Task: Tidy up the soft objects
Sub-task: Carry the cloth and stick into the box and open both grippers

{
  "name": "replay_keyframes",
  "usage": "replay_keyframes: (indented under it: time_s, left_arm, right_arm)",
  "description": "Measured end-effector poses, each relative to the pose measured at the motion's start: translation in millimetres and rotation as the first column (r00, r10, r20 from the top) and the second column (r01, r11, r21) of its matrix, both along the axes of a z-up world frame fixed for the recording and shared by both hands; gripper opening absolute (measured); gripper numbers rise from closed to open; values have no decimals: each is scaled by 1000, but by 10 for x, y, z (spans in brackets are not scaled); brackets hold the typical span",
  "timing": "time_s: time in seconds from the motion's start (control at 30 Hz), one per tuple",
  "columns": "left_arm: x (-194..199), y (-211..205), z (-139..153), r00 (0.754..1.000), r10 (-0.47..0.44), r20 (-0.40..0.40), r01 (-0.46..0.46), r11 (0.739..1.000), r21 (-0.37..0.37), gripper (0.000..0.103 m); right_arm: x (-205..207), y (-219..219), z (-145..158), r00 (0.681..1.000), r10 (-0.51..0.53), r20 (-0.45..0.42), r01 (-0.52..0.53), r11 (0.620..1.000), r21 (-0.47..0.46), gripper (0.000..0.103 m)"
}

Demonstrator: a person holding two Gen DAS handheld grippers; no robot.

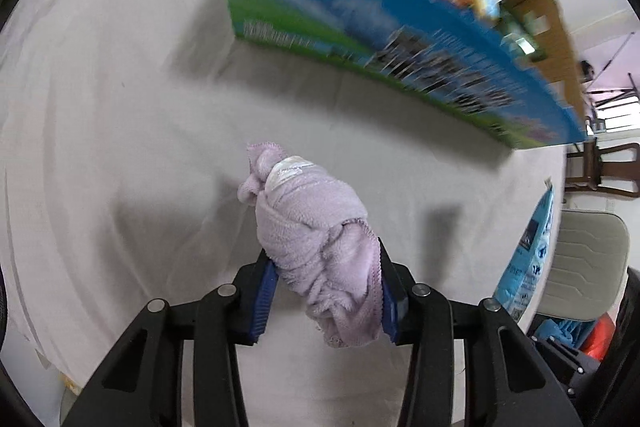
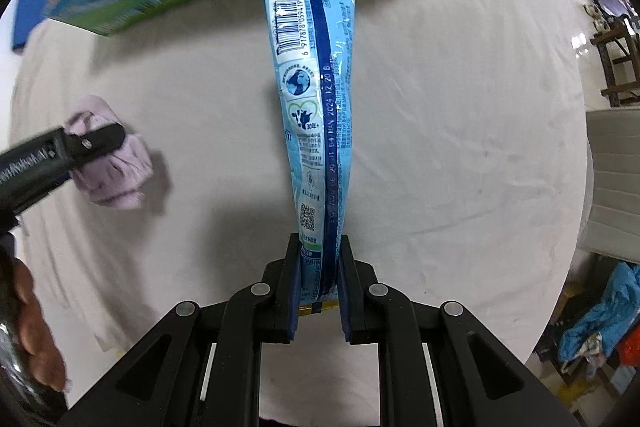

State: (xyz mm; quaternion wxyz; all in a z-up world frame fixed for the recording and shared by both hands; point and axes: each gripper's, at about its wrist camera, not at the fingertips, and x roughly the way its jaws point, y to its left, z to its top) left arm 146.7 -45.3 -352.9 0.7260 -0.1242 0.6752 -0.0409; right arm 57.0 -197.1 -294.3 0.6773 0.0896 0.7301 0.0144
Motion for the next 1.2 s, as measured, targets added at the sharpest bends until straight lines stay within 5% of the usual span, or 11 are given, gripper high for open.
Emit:
replay_keyframes:
  time_s: [0.1,0.33,0.57,0.9,1.2]
  left_arm:
    - [77,-122,276,999,-5,51,7,1000,-26,40]
    - [458,295,1089,983,-39,180,51,997,-62,40]
    - [1051,401,1255,974,-33,222,47,997,-55,40]
    - [1852,606,780,994,57,89,-49,994,-94,41]
    - [2071,559,269,999,32,-28,-33,998,-57,41]
  right_arm:
    - [89,27,351,999,2,53,-4,999,41,16]
    - [513,52,1089,982,-40,184,12,988,151,16]
    - [1255,130,1453,960,-67,271,20,985,172,16]
    - [1967,132,649,954,-243,178,199,952,234,16]
    - [2200,121,-61,932,-352,90,320,914,251,16]
